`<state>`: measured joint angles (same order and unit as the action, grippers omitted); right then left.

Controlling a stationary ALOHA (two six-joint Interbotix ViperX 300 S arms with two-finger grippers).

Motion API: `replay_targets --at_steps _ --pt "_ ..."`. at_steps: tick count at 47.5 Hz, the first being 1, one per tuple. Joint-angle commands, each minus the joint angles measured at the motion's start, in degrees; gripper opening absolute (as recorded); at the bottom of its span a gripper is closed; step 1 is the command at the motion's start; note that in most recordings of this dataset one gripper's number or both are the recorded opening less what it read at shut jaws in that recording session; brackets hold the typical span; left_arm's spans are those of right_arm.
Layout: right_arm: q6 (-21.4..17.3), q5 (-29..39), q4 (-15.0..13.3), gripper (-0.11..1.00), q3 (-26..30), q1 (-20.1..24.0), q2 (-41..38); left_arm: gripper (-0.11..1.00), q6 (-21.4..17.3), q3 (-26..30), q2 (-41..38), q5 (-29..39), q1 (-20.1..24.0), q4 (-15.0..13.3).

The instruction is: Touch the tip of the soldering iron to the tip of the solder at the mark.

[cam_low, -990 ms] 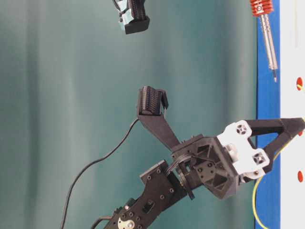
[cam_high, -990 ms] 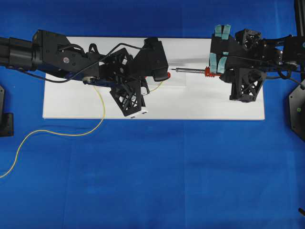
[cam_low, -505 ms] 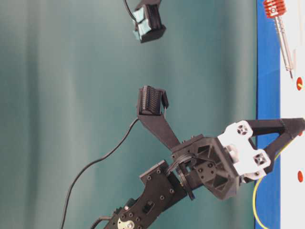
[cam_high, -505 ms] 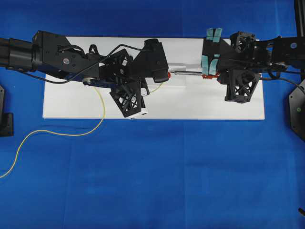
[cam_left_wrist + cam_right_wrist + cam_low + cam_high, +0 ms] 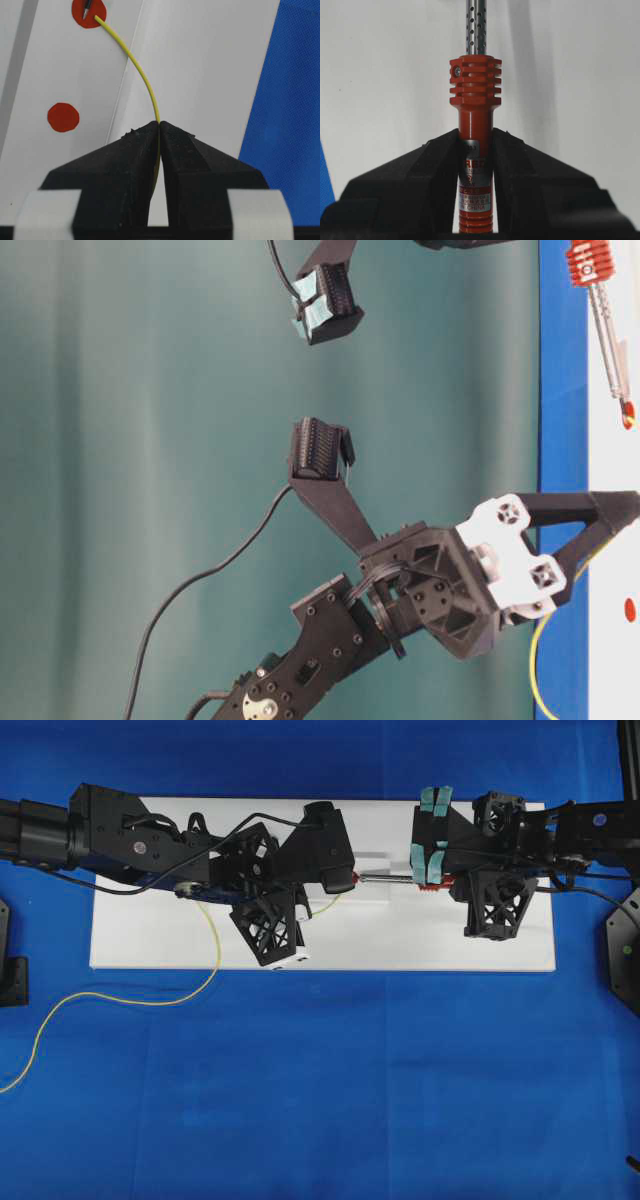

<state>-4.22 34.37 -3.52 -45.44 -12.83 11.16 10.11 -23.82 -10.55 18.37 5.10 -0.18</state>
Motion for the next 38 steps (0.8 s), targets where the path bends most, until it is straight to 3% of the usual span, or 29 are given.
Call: replay_targets --at_steps 1,38 --pt "0.00 -0.09 -0.09 0.06 1.23 -0.09 0.44 0.02 0.09 1.67 0.62 0.00 -0.18 0.09" --pt "0.00 0.00 -0.09 0.06 1.23 -0.09 0.53 0.02 0.09 2.90 0.18 1.93 -0.18 0.09"
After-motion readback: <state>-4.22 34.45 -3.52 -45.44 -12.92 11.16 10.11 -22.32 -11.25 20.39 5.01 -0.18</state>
